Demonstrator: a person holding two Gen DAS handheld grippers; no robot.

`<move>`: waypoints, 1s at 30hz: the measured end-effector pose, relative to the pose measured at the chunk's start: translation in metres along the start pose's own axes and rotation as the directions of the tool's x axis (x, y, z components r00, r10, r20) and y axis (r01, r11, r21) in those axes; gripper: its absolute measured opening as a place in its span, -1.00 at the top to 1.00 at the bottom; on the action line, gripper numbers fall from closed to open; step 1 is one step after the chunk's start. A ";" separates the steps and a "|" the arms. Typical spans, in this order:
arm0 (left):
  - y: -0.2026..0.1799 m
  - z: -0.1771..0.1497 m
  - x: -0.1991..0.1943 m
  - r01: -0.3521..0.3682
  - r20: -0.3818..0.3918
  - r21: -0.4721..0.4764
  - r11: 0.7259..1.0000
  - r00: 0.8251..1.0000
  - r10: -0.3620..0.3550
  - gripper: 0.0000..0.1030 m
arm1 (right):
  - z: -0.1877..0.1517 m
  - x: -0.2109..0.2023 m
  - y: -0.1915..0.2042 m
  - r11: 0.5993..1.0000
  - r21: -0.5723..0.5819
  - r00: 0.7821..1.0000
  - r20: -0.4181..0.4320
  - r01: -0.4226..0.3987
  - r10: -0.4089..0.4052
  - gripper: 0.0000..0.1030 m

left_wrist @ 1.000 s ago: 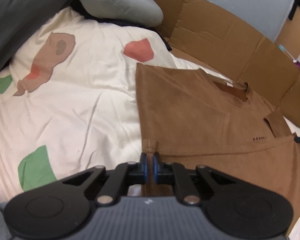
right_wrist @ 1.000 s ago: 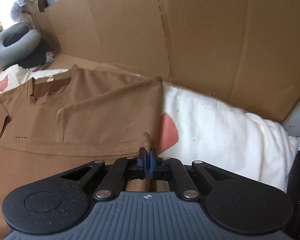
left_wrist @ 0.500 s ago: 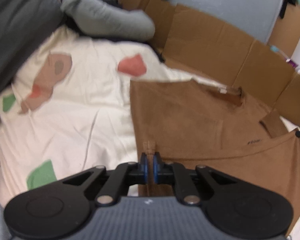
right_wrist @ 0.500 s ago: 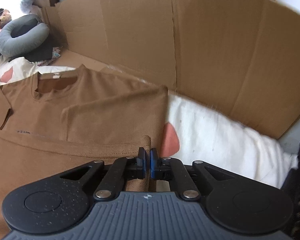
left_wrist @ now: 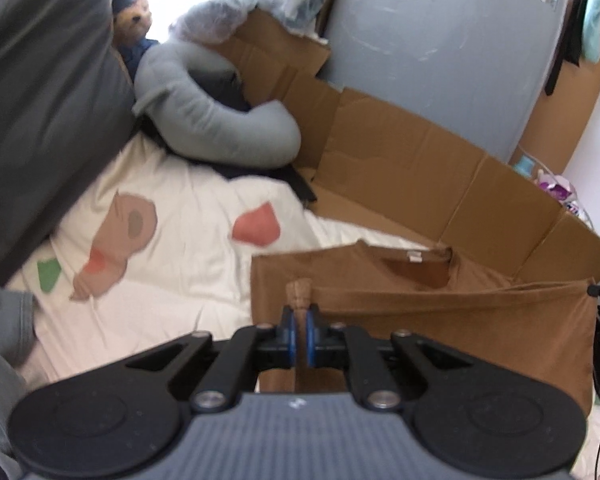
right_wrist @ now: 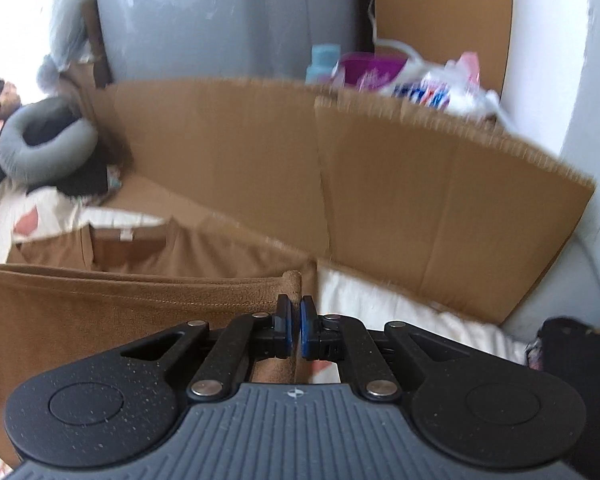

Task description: Fold clothes

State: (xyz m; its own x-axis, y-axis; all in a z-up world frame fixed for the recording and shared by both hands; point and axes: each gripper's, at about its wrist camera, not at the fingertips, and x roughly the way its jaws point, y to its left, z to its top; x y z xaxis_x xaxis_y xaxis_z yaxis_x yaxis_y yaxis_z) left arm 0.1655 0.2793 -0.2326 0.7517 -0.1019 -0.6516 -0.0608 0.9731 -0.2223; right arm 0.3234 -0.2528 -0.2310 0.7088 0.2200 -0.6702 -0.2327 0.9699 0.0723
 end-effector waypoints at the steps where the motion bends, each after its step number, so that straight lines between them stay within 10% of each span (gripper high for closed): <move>1: -0.001 0.005 -0.001 0.001 0.003 0.003 1.000 1.000 -0.001 0.89 | 0.005 -0.003 0.000 1.000 0.000 1.000 0.008 0.002 -0.002 0.95; 15: -0.002 0.066 0.018 -0.034 0.037 0.025 0.999 0.999 0.033 0.89 | 0.075 0.010 0.000 1.000 0.001 0.997 0.070 0.014 -0.014 0.95; 30: 0.016 0.060 0.108 -0.102 -0.069 0.009 0.995 0.992 0.102 0.89 | 0.067 0.109 0.004 0.999 -0.008 0.998 -0.032 0.049 -0.050 0.95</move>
State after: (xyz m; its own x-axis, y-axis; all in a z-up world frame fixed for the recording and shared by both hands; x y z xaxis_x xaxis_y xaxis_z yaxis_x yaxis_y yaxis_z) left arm 0.2851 0.2965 -0.2634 0.6944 -0.0159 -0.7194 -0.1314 0.9801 -0.1485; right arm 0.4443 -0.2179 -0.2538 0.6979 0.1682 -0.6961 -0.2026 0.9787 0.0334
